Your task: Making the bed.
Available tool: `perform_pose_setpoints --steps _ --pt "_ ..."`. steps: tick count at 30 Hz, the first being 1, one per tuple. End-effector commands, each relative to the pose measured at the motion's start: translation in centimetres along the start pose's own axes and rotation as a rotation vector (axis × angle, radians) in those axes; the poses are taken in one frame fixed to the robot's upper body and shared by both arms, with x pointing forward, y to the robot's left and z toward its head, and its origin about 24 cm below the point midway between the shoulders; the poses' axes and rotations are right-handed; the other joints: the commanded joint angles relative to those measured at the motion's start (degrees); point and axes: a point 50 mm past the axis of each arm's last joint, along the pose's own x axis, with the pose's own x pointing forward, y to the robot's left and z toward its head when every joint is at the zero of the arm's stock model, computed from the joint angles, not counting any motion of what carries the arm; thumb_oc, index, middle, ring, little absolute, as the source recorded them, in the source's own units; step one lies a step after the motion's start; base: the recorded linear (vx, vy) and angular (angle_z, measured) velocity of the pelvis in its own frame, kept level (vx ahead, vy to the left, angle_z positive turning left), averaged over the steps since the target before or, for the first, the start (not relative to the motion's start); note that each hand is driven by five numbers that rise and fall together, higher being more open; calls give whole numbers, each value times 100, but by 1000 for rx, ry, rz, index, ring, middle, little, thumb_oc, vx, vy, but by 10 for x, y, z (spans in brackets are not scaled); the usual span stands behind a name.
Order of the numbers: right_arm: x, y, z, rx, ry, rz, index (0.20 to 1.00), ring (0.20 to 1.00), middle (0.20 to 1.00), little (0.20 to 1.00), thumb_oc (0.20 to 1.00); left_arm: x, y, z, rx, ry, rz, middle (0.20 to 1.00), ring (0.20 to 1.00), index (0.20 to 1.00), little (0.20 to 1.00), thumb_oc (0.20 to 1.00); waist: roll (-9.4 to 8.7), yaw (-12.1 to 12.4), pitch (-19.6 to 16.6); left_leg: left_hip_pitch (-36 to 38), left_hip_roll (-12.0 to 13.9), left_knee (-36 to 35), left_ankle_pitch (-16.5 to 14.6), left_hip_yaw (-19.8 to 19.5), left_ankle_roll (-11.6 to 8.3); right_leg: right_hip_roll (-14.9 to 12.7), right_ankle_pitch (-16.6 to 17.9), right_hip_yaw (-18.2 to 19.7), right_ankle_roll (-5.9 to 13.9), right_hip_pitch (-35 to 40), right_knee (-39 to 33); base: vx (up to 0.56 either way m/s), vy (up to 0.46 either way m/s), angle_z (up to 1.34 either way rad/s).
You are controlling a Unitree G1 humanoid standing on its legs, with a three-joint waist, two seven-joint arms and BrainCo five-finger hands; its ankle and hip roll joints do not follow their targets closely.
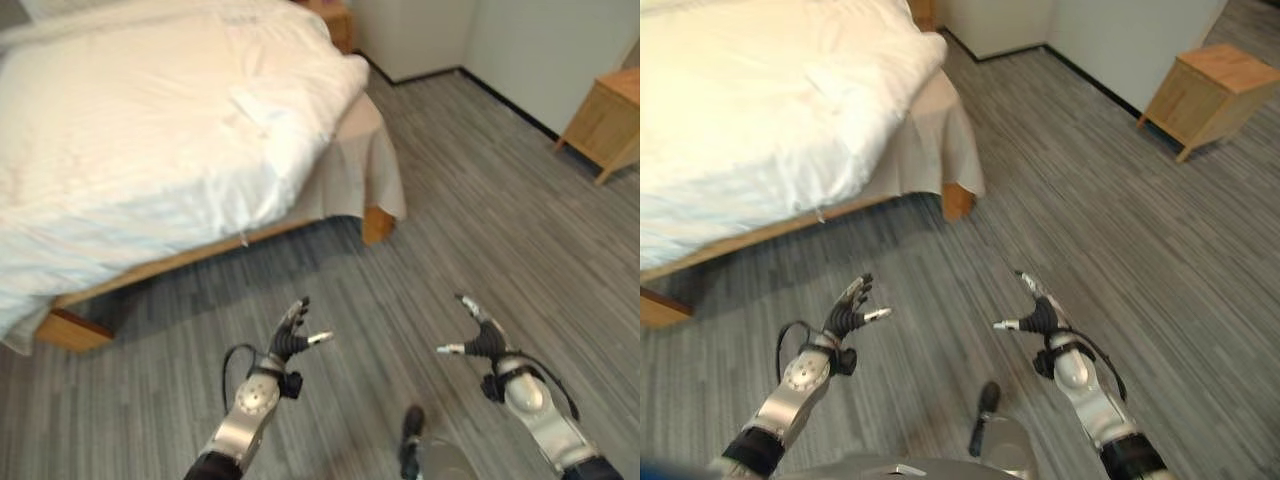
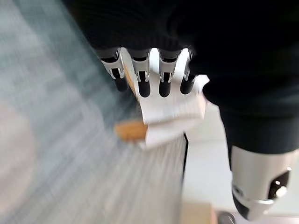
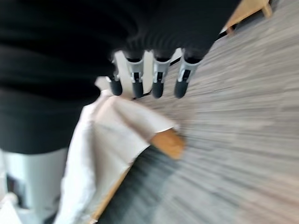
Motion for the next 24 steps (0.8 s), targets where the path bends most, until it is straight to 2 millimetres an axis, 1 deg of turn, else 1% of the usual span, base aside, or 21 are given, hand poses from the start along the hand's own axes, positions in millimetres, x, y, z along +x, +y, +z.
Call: perform_pose_setpoints --steps 1,2,4,5,6,8,9,10,11,12,13,14,15,16,17,18,19,20,22,23,24 --pt "10 -16 42 5 -208 -34 1000 1000 1000 1000 1000 15 14 42 -50 -186 62 1000 1000 1000 1000 1000 -95 169 398 601 -1210 -547 -584 514 351 -343 -108 171 489 804 -1148 327 24 -78" --pt "11 -16 42 0 -210 -32 1000 1000 1000 1000 1000 16 12 42 -67 -188 68 1000 1000 1000 1000 1000 -123 263 394 372 -1362 -895 -738 652 367 -357 -201 177 535 940 -1148 401 49 -65" --pt "12 -16 41 -3 -204 -36 1000 1000 1000 1000 1000 14 10 40 -79 -180 67 1000 1000 1000 1000 1000 -166 386 341 251 -1484 -1869 -835 1161 502 -338 -384 142 583 1174 -1148 454 82 -58" --pt "13 -16 41 -1 -201 -42 1000 1000 1000 1000 1000 13 10 38 -75 -173 69 1000 1000 1000 1000 1000 -191 433 313 272 -1559 -2410 -776 1426 544 -323 -486 120 609 1284 -1148 548 109 -34" --pt "15 -16 39 0 -190 -47 1000 1000 1000 1000 1000 13 9 35 -72 -162 73 1000 1000 1000 1000 1000 -163 485 245 240 -1566 -2845 -743 1581 455 -214 -662 104 651 1470 -1148 530 122 -19" --pt "15 -15 37 7 -176 -62 1000 1000 1000 1000 1000 11 9 30 -63 -139 80 1000 1000 1000 1000 1000 -136 540 203 148 -1472 -3685 -236 2100 362 -90 -807 -46 696 1722 -1148 484 103 5" --pt "14 -15 34 9 -165 -69 1000 1000 1000 1000 1000 10 9 27 -56 -121 84 1000 1000 1000 1000 1000 -151 557 192 120 -1417 -4036 -64 2387 343 -50 -864 -143 723 1847 -1148 453 79 51" --pt "12 -14 31 13 -152 -78 1000 1000 1000 1000 1000 9 9 22 -53 -102 87 1000 1000 1000 1000 1000 -182 561 181 100 -1362 -4331 46 2655 357 -30 -927 -275 759 1999 -1148 523 119 72" --pt "11 -16 29 -3 -144 -78 1000 1000 1000 1000 1000 8 11 20 -46 -87 96 1000 1000 1000 1000 1000 -207 558 80 267 -1352 -4602 73 2830 460 -1 -909 -400 830 2116 -1139 379 98 59" --pt "10 -16 29 -4 -143 -76 1000 1000 1000 1000 1000 8 11 20 -46 -85 96 1000 1000 1000 1000 1000 -207 551 81 301 -1377 -4660 95 2829 471 -10 -907 -409 843 2130 -1140 581 234 74" --pt "4 -10 25 0 -127 -56 1000 1000 1000 1000 1000 3 16 15 -26 -71 105 1000 1000 1000 1000 1000 -315 613 -45 461 -1636 -4829 226 2665 602 -128 -748 -446 997 2218 -734 369 180 81" --pt "4 -9 25 2 -125 -54 1000 1000 1000 1000 1000 2 16 15 -24 -69 105 1000 1000 1000 1000 1000 -340 613 -57 478 -1671 -4852 223 2667 616 -168 -775 -450 1027 2207 -686 569 246 76" --pt "1 -8 23 -1 -122 -53 1000 1000 1000 1000 1000 0 19 13 -16 -59 111 1000 1000 1000 1000 1000 -438 646 -82 607 -1790 -4873 110 2572 696 -256 -616 -487 1190 2177 -265 506 241 69" --pt "0 -4 24 -14 -124 -38 1000 1000 1000 1000 1000 -3 22 9 12 -44 107 1000 1000 1000 1000 1000 -557 640 -82 888 -1947 -4915 -81 2474 877 -592 -310 -487 1522 1998 556 645 275 60" --pt "1 -7 27 -14 -137 -48 1000 1000 1000 1000 1000 -4 27 10 26 -44 114 1000 1000 1000 1000 1000 -611 602 -74 1048 -2013 -4951 -200 2416 953 -761 113 -459 1661 1881 1007 584 271 76" --pt "1 -9 30 -10 -151 -57 1000 1000 1000 1000 1000 -6 31 12 42 -53 122 1000 1000 1000 1000 1000 -611 540 -43 1170 -2066 -4958 -300 2293 1025 -867 450 -308 1699 1686 1538 431 156 79" --pt "1 -14 35 -10 -174 -80 1000 1000 1000 1000 1000 -6 39 17 63 -73 144 1000 1000 1000 1000 1000 -567 456 -24 1351 -2018 -4958 -452 2217 1069 -953 611 -194 1704 1369 2051 379 128 90" --pt "0 -16 35 -5 -177 -89 1000 1000 1000 1000 1000 -7 43 21 77 -88 149 1000 1000 1000 1000 1000 -522 396 -12 1447 -1957 -4958 -540 2147 1091 -1069 588 -171 1704 1089 2432 385 44 122" --pt "0 -22 35 10 -177 -120 1000 1000 1000 1000 1000 -4 51 38 100 -159 165 1000 1000 1000 1000 1000 -484 311 26 1612 -1842 -4958 -653 1987 1009 -1274 320 -307 1608 787 2149 337 -62 133" --pt "-1 -22 33 22 -166 -127 1000 1000 1000 1000 1000 -2 51 46 104 -192 162 1000 1000 1000 1000 1000 -466 250 52 1607 -1783 -4958 -546 1953 957 -1246 270 -414 1456 703 1782 165 -95 97" --pt "-1 -22 33 23 -167 -127 1000 1000 1000 1000 1000 -2 51 46 105 -192 162 1000 1000 1000 1000 1000 -456 231 49 1600 -1768 -4958 -540 1931 949 -1226 280 -444 1448 724 1750 254 -180 130"
